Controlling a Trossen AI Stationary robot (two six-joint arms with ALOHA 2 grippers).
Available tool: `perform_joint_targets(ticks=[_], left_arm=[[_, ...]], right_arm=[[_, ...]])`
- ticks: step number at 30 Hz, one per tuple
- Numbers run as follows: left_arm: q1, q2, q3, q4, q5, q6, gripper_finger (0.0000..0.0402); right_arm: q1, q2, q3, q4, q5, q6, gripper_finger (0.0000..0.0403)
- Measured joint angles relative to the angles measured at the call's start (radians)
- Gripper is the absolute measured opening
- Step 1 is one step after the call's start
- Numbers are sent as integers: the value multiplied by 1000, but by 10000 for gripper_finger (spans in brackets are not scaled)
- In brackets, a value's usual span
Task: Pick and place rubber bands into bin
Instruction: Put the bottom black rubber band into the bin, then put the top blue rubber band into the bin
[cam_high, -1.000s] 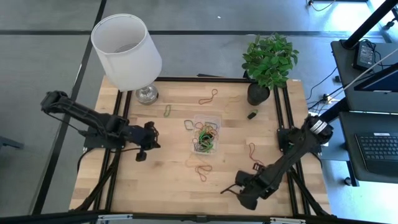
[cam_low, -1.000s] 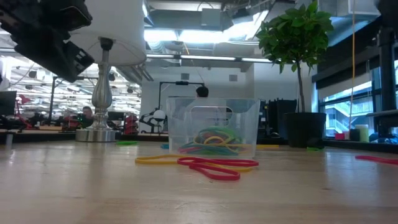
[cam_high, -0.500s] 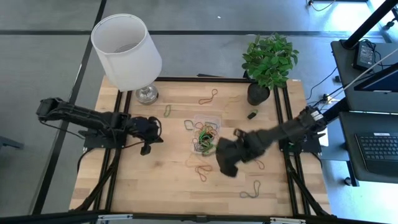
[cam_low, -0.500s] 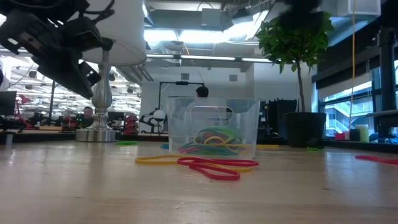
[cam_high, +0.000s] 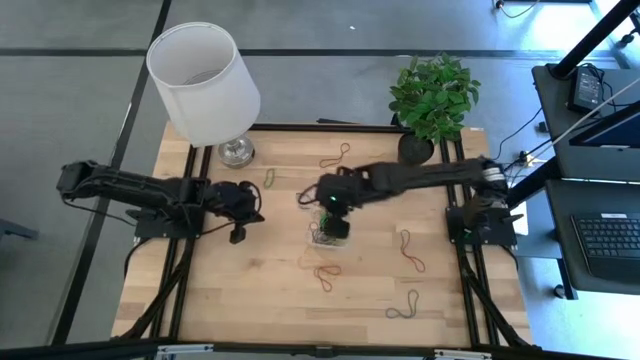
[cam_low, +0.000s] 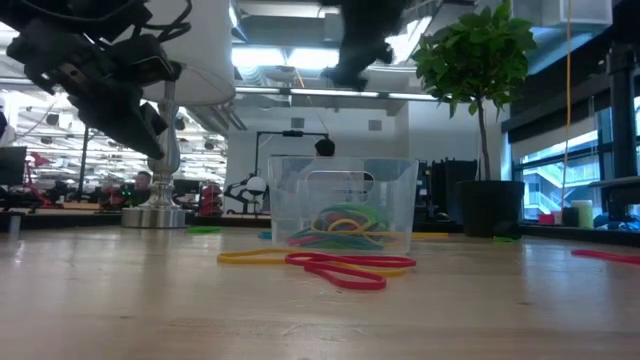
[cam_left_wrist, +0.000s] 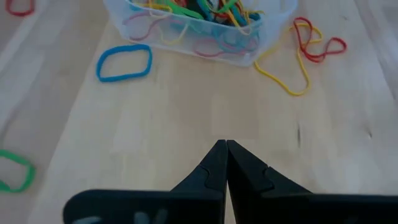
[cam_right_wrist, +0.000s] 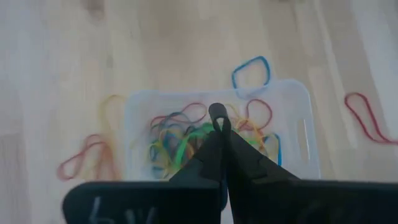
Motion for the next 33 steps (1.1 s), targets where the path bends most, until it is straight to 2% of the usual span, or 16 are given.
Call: perform_joint_targets(ticks=[9,16,33], left_arm=[[70,0,0,15,-2,6,3],[99,0,0,15,-2,6,3],[95,0,0,15,12,-22,3]], right_arm=[[-118,210,42,-26,-78,-98,1],[-174,314,43,-27,-75,-98,13],[-202,325,43,-10,-90,-15,101]])
